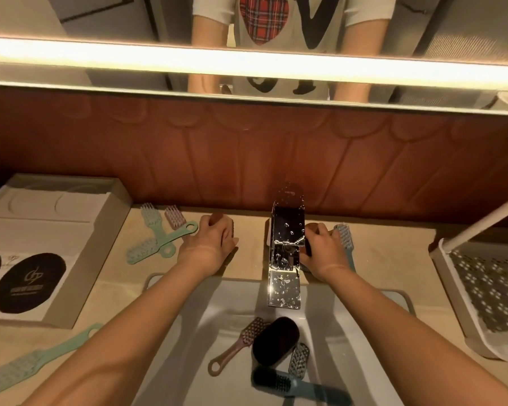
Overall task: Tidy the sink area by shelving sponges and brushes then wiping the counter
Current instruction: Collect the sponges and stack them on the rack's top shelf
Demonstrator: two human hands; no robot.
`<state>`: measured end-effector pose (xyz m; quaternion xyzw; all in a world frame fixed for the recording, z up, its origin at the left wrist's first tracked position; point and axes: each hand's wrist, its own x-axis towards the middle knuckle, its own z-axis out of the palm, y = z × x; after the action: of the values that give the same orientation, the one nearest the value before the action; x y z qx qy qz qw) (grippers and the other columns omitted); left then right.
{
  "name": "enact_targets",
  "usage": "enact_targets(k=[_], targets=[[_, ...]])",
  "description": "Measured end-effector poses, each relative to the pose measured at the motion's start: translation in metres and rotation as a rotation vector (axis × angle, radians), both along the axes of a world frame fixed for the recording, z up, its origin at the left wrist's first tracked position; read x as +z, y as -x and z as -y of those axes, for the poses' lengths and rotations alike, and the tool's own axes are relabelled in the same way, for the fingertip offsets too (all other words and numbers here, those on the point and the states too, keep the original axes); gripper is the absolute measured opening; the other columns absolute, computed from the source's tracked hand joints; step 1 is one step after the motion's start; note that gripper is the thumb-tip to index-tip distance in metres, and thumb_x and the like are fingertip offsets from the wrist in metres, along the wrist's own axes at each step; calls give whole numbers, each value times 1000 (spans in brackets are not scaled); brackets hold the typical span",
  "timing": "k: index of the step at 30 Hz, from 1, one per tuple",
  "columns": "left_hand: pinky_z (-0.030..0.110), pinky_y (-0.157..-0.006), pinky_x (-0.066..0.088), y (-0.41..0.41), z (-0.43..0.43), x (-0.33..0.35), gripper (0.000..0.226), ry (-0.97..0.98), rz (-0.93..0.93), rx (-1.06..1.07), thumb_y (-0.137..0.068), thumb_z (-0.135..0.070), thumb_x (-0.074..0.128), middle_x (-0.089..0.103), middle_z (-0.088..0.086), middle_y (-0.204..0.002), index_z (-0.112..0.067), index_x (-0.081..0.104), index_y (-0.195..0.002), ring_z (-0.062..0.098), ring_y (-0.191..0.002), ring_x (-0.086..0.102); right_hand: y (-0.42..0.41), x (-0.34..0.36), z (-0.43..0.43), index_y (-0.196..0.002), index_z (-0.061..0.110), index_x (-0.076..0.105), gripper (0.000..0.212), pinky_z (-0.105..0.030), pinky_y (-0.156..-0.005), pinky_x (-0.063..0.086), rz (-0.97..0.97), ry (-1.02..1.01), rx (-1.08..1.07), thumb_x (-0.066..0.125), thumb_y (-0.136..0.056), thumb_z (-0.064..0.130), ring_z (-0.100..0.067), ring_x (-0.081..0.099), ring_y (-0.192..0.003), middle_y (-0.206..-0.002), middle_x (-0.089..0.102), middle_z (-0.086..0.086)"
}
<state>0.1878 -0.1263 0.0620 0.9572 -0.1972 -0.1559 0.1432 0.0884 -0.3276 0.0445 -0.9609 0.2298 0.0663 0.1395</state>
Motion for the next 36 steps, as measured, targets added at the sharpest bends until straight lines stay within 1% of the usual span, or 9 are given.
enact_targets(k=[6, 8, 11, 15, 19, 21, 27, 32, 36], targets=[[30, -66, 33, 36, -28, 14, 21, 605, -105, 99, -91, -24, 54, 45, 7, -91, -23, 40, -76, 22, -82, 47, 8, -5, 4, -124, 15, 48, 41, -40, -100, 33, 99, -64, -35, 60, -87, 27, -36, 34, -123, -132, 42, -11], [30, -77, 39, 50, -39, 25, 16, 730, -214, 164, -90, -26, 57, 50, 8, -103, -26, 42, -93, 22, -96, 49, 20, -4, 1, -118, 15, 52, 37, -38, -96, 34, 250, -157, -87, 63, -84, 26, -34, 37, -119, -125, 46, -12], [41, -100, 43, 74, -49, 35, 60, 824, -435, 347, -80, -38, 68, 49, 4, -126, -28, 33, -128, 20, -116, 50, 47, 1, -5, -116, 13, 56, 37, -36, -95, 35, 463, -279, -205, 68, -82, 23, -33, 40, -115, -120, 48, -14], [38, -91, 50, 101, -62, 43, 77, 1046, -830, 540, -70, -34, 71, 66, 8, -106, -13, 38, -136, 21, -97, 64, 90, 18, -23, -112, 13, 57, 35, -22, -85, 38, 658, -393, -305, 70, -80, 19, -23, 47, -104, -114, 49, -12], [21, -58, 49, 129, -71, 52, 21, 1006, -1030, 455, -86, -28, 58, 70, 1, -72, -13, 63, -99, 9, -64, 62, 123, 44, -43, -107, 20, 54, 29, -1, -71, 37, 819, -532, -349, 67, -82, 14, -12, 47, -103, -118, 51, -10], [24, -63, 47, 142, -77, 53, 12, 1017, -1083, 469, -87, -28, 56, 65, 0, -69, -19, 61, -92, 12, -68, 59, 138, 58, -53, -106, 23, 54, 28, -4, -72, 41, 839, -602, -335, 67, -82, 16, -14, 50, -108, -122, 52, -9], [26, -54, 49, 176, -89, 56, 28, 1029, -1023, 438, -88, -23, 58, 69, 8, -78, -11, 49, -112, 22, -73, 65, 171, 83, -109, -95, 29, 56, 25, -22, -78, 51, 809, -863, -266, 63, -82, 9, -10, 53, -107, -112, 58, 1], [33, -74, 36, 191, -89, 53, 48, 888, -935, 353, -79, -60, 51, 65, 8, -102, -25, 60, -110, 20, -87, 55, 181, 83, -149, -95, 26, 58, 21, -27, -84, 53, 786, -999, -251, 63, -83, 10, -12, 55, -108, -108, 60, 5], [32, -79, 39, 196, -92, 49, 37, 920, -878, 457, -97, -43, 35, 66, 3, -109, -24, 51, -125, 22, -97, 59, 185, 84, -166, -97, 25, 59, 23, -30, -81, 55, 829, -1037, -259, 63, -83, 7, -9, 58, -102, -108, 60, -2]])
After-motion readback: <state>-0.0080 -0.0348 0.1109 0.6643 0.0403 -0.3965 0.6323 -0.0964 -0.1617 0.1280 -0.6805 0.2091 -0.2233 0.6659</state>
